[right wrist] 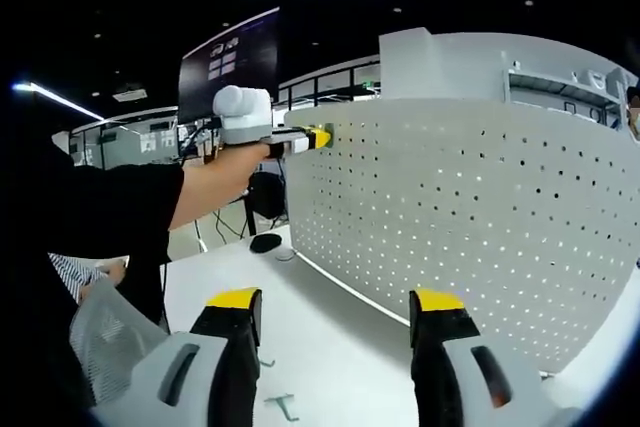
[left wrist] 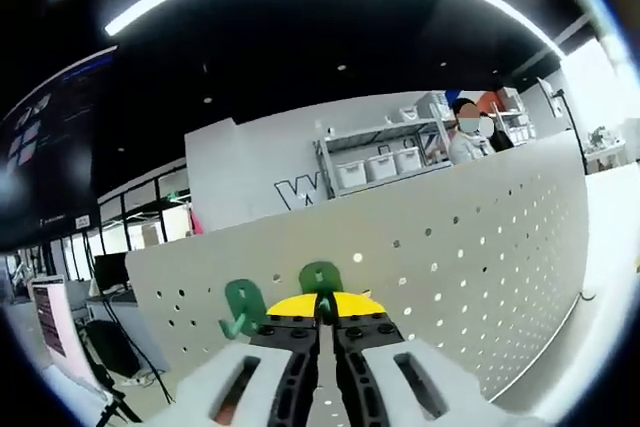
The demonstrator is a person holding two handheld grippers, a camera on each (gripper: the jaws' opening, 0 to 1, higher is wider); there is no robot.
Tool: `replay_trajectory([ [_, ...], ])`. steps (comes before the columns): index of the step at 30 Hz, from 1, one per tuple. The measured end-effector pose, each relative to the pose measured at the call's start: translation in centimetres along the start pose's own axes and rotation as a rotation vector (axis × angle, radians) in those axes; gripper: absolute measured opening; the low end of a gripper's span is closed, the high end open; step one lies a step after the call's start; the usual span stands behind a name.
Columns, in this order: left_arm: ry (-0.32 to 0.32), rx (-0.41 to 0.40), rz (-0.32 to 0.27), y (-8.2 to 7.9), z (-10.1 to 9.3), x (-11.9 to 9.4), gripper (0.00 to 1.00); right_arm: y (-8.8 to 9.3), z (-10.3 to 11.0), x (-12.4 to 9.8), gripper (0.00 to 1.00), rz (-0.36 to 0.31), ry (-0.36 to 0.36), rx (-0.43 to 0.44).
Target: Insert the hook assembly into the mounting plate slot until the hook locks in place.
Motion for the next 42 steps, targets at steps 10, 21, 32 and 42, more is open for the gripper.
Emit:
replay_trajectory([
  [10,0.021,-0.033,0.028,1.0,0.0,-2.2,0.16,-0.5,0.4,0.0,0.57,-0.015,-0.006,-0.008],
  [21,0.046,-0.064,-0.009,0.5,-0.4,-7.2,0.25,-0.7,1.3,0.0,0.57,-0.022,-0.034,-0.025],
  [32,0.082,-0.068,0.004,2.0,-1.1,-12.6,0.25,-1.2,2.8,0.5,0.57,-0.034,-0.078,-0.052],
  [42,0.074,-0.077,0.008,3.2,-1.3,-17.2,0.27,-1.0,4.3,0.6,0.57,-0.028,-0.118,-0.073],
])
Point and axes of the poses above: the point that each gripper's makers call its tool centre point, and the gripper's own axes: x roughly forward along the fingers, z roughly to its left, y roughly out of its underside, the point moved 6 cm from there along -x, roughly backward along the fingers, and after that the axes turned 9 degrees about z, right-handed, at the moved point
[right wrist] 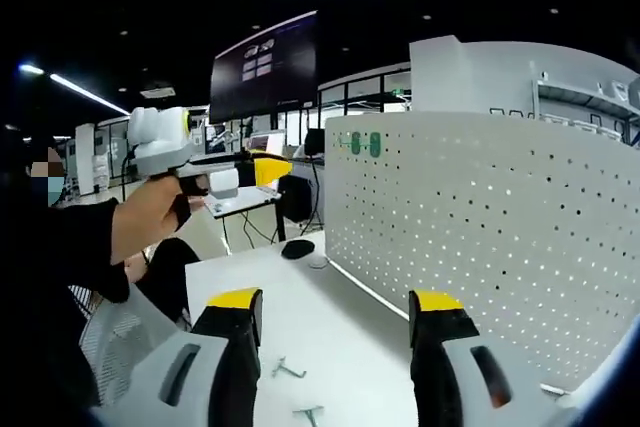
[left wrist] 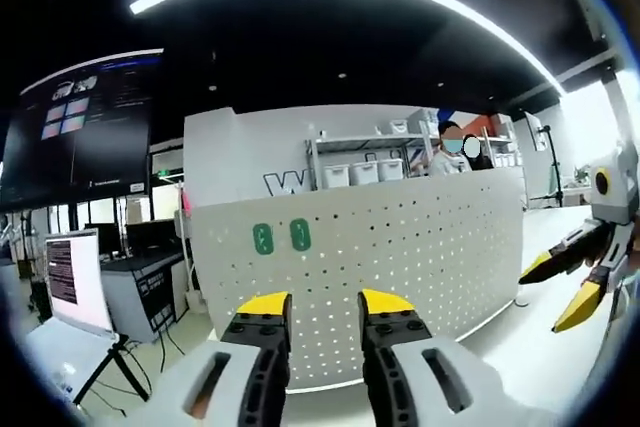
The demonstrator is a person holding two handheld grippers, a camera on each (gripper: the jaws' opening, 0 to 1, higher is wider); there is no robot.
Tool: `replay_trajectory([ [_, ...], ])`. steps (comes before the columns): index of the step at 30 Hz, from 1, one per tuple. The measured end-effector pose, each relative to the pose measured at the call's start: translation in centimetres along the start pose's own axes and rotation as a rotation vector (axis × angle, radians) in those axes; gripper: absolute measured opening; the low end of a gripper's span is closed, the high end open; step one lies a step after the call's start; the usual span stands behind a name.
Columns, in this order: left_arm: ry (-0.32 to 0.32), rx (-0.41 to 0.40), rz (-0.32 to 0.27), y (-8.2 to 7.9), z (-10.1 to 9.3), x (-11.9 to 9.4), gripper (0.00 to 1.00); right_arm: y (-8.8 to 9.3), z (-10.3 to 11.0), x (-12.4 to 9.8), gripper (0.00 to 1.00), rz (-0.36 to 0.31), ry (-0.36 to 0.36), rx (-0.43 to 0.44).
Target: Insert the hook assembly into the mounting plate slot until the hook locks in place.
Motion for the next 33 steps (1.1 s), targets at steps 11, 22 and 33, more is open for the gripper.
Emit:
replay_trajectory([
  [11,-0.013,-0.023,-0.028,1.2,-0.6,-5.9,0.28,0.1,1.2,0.4,0.56,0.011,-0.036,-0.029],
  [22,-0.042,-0.048,-0.004,3.6,-0.5,-9.8,0.28,0.2,2.1,0.8,0.55,0.018,-0.062,-0.06],
  [33,-0.018,-0.064,0.038,6.1,-1.9,-10.7,0.28,2.0,1.7,1.6,0.5,0.064,-0.063,-0.073],
])
Point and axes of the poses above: the point that each gripper's makers call its tool centre point, and the gripper's own axes: x roughly forward along the fingers, z roughly to its left, y roughly out of its underside, the point moved 6 cm from there along -x, roughly backward along the fingers, and after that the axes turned 9 degrees about z, right-handed, at the moved point
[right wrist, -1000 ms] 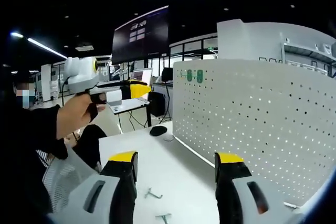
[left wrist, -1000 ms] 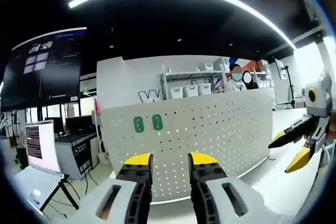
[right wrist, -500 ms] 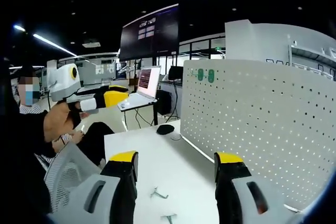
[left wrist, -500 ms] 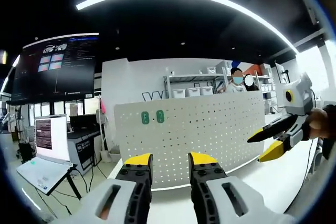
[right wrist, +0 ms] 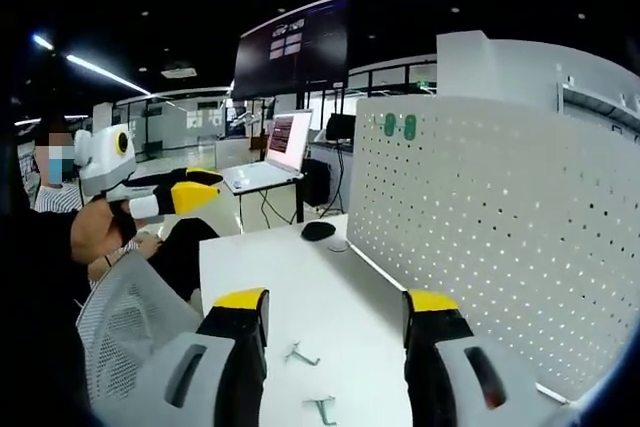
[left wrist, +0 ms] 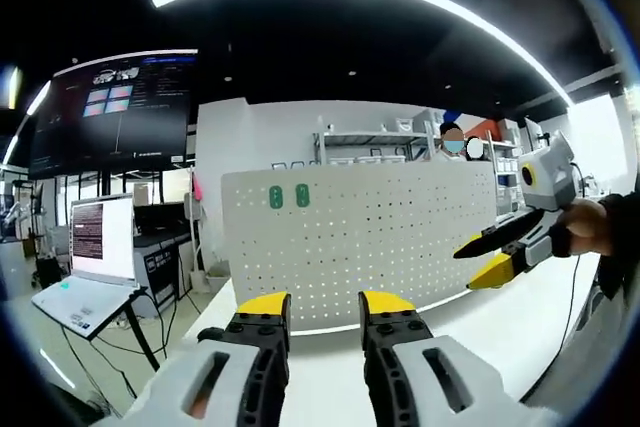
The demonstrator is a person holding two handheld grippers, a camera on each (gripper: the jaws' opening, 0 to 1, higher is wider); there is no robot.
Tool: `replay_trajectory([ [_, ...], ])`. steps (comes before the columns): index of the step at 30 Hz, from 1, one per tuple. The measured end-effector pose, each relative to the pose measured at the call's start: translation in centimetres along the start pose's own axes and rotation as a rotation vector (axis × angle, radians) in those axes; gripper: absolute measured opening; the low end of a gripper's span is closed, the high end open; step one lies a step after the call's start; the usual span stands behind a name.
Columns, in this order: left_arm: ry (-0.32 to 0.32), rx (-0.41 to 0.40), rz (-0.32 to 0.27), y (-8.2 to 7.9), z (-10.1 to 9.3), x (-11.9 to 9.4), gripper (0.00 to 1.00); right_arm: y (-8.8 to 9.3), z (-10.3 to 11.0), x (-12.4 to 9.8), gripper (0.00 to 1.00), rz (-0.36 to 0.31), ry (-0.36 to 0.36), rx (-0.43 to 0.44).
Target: Insert the hook assembly into the mounting plate slot until the hook locks in place.
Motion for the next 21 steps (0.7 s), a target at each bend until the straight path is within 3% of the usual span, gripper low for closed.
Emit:
replay_trajectory([
  [5,0.022,0.011,0.012,0.5,-0.7,0.1,0.28,1.6,-1.0,0.3,0.46,0.036,0.011,-0.012],
  [8,0.036,0.011,0.022,0.8,-1.1,0.3,0.28,2.7,-1.2,0.6,0.43,0.041,-0.039,-0.011],
  [13,0.048,0.01,0.038,1.4,-1.4,0.3,0.29,5.2,-1.2,1.4,0.4,0.129,-0.062,-0.057],
  [21,0.052,0.007,0.048,1.9,-1.4,0.4,0.28,7.4,-1.4,2.4,0.38,0.187,-0.076,-0.011],
])
Point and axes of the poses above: the point that each gripper's makers call its tool centre point, and the gripper's own axes: x roughly forward along the fingers, z roughly to its left, y roughly out of its underside, the point moved 6 cm from there along -x, roughly backward along the fingers, and after that the axes turned 9 degrees about z, right-handed, at the moved point
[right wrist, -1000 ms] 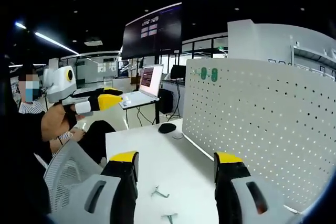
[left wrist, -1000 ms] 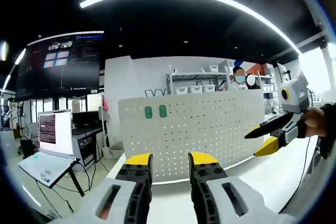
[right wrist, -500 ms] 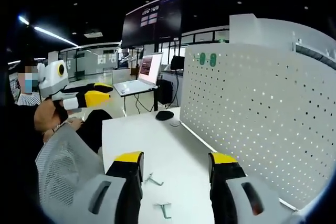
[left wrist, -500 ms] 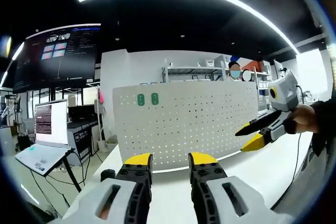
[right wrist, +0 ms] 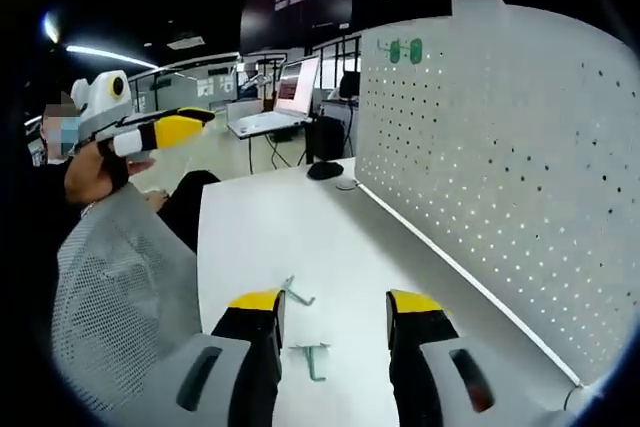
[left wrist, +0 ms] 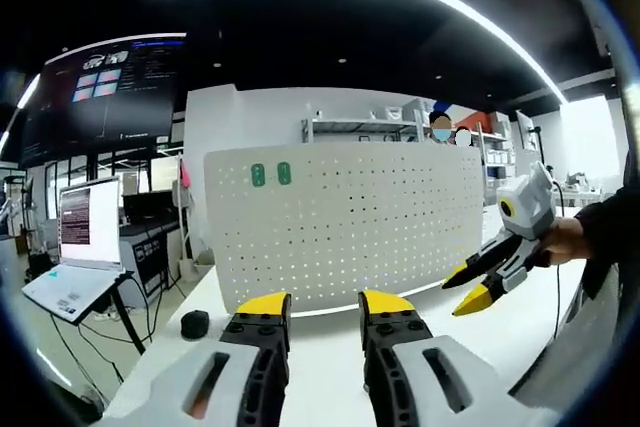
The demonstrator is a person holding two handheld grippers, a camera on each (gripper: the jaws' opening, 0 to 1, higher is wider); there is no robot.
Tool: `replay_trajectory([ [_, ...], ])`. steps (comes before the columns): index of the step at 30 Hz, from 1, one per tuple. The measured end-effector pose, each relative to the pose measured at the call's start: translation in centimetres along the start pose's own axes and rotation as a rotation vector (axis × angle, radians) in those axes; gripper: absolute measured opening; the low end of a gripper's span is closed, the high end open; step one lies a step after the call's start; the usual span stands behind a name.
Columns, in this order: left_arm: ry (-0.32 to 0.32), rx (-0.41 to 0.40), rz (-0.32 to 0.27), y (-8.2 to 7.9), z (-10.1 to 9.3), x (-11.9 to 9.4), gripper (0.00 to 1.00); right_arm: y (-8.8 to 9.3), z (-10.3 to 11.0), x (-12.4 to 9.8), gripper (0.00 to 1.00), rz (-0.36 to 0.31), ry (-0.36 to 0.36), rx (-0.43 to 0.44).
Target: Insert the hook assembly into the mounting plate slot until the hook locks in place.
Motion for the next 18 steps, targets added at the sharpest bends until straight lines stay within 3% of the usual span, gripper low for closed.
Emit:
replay_trajectory([
  [14,0.014,0.024,0.009,0.4,-0.5,0.3,0.27,2.0,-0.5,1.3,0.37,0.05,-0.023,-0.001],
  [18,0.014,0.027,0.008,0.5,-0.5,0.2,0.27,2.6,-0.6,1.9,0.35,0.073,-0.016,-0.036],
])
Point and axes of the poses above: the point that each gripper's makers call its tool centre point, and the gripper's own axes: x roughly forward along the fingers, z roughly to its left, y roughly out of its underside, the point moved 6 cm from there along -x, roughly backward along the fingers, and after that the axes turned 9 degrees about z, right-handed, at the moved point
